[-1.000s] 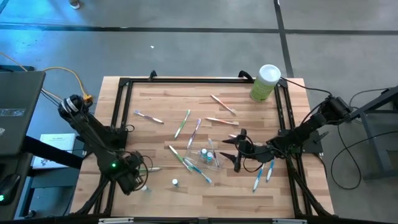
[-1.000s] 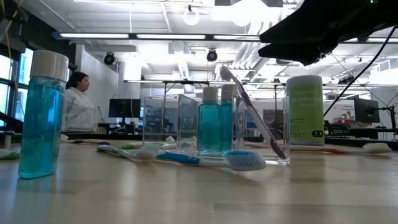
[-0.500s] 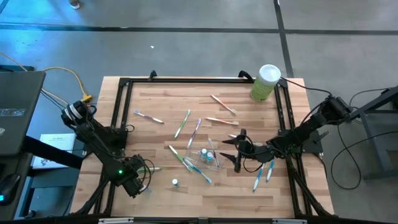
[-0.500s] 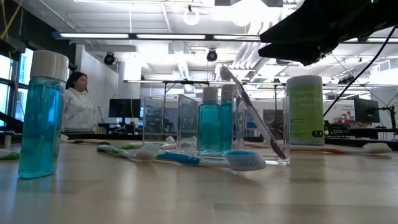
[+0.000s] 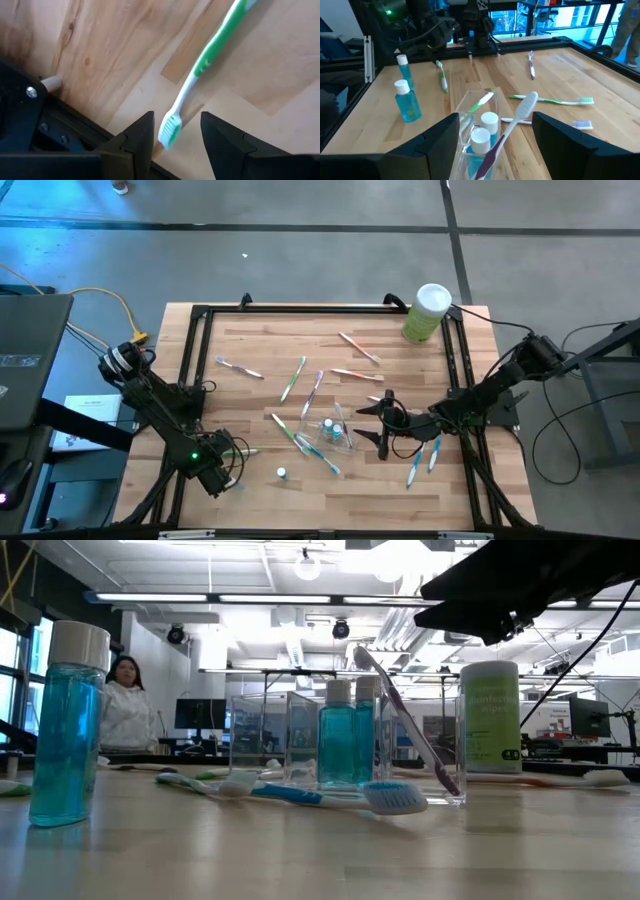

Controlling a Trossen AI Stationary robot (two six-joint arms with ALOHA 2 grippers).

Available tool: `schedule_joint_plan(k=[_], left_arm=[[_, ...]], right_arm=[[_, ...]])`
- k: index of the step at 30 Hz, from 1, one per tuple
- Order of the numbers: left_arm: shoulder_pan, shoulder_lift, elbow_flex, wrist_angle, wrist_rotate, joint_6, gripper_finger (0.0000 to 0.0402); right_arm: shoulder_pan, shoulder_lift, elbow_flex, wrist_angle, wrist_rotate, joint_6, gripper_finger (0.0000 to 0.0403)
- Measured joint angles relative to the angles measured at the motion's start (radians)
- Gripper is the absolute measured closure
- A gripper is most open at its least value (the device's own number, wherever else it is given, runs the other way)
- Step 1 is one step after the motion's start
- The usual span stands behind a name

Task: Pick & Place toothbrushing station
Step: Put the green toothbrush into the transparent organizer

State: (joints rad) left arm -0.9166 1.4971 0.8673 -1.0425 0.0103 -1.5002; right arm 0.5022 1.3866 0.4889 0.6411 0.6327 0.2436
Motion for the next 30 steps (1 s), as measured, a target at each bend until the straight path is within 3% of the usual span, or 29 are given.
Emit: schedule_joint_plan(k=[30], left_arm=[[0.045,-0.003,-0.035,0.081,0.038,0.008,0.0248]], right_arm=[[0.000,0.000,0.000,-0.002,0.000,-0.001,0.0160]])
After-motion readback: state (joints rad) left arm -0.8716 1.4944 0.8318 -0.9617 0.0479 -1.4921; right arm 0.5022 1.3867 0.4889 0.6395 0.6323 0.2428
